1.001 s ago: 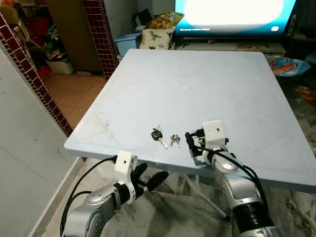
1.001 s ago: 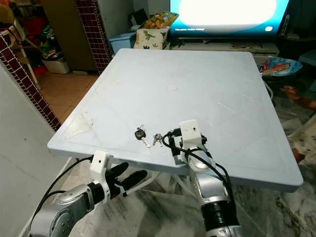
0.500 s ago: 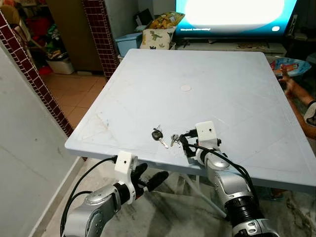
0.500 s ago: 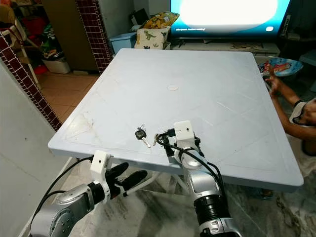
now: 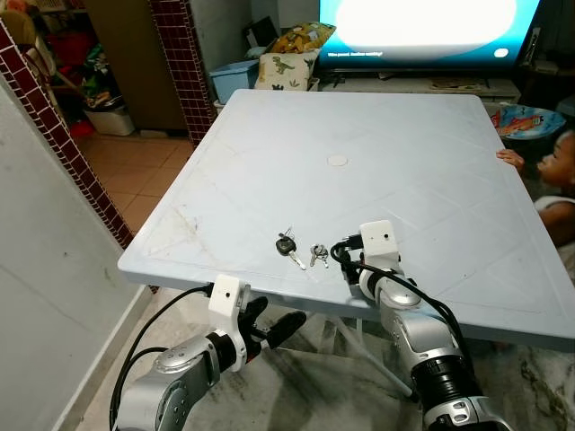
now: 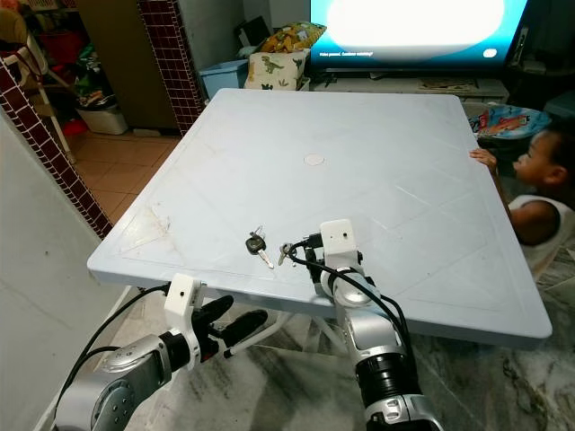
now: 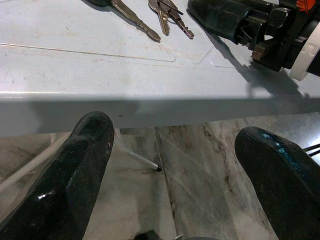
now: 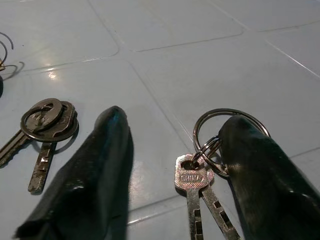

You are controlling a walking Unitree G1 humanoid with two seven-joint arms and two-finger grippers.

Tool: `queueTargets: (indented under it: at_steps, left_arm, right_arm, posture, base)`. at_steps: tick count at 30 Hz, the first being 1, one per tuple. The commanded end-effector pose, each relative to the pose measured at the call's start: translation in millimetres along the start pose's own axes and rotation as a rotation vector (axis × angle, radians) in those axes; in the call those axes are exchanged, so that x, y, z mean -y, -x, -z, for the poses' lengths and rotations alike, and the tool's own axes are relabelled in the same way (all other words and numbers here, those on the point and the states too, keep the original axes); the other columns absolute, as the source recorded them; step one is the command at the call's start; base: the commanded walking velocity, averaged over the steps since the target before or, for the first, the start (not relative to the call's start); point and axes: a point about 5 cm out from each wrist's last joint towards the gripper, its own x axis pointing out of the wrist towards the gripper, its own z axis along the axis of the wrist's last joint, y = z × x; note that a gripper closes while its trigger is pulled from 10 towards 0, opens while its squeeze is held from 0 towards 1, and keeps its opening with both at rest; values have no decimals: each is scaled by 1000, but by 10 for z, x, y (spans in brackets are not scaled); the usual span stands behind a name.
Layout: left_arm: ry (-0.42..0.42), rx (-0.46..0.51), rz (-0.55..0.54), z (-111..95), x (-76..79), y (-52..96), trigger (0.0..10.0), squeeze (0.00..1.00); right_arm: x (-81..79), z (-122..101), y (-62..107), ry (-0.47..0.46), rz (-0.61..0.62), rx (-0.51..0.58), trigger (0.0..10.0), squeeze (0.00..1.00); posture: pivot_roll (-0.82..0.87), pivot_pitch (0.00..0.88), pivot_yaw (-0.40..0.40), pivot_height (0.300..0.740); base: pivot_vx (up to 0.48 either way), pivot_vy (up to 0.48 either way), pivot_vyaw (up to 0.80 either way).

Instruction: Hang keys on a hook

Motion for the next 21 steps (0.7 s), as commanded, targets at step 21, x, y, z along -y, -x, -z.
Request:
queueTargets:
  at_steps: [21]
  left_arm:
    - [-17, 1, -2, -22, -9, -8, 10000, 0]
  right_arm:
    - [-7, 169, 63, 180, -45, -29, 0, 0]
  posture:
    - [-46, 0, 99, 740]
  base:
    - [0, 0, 0]
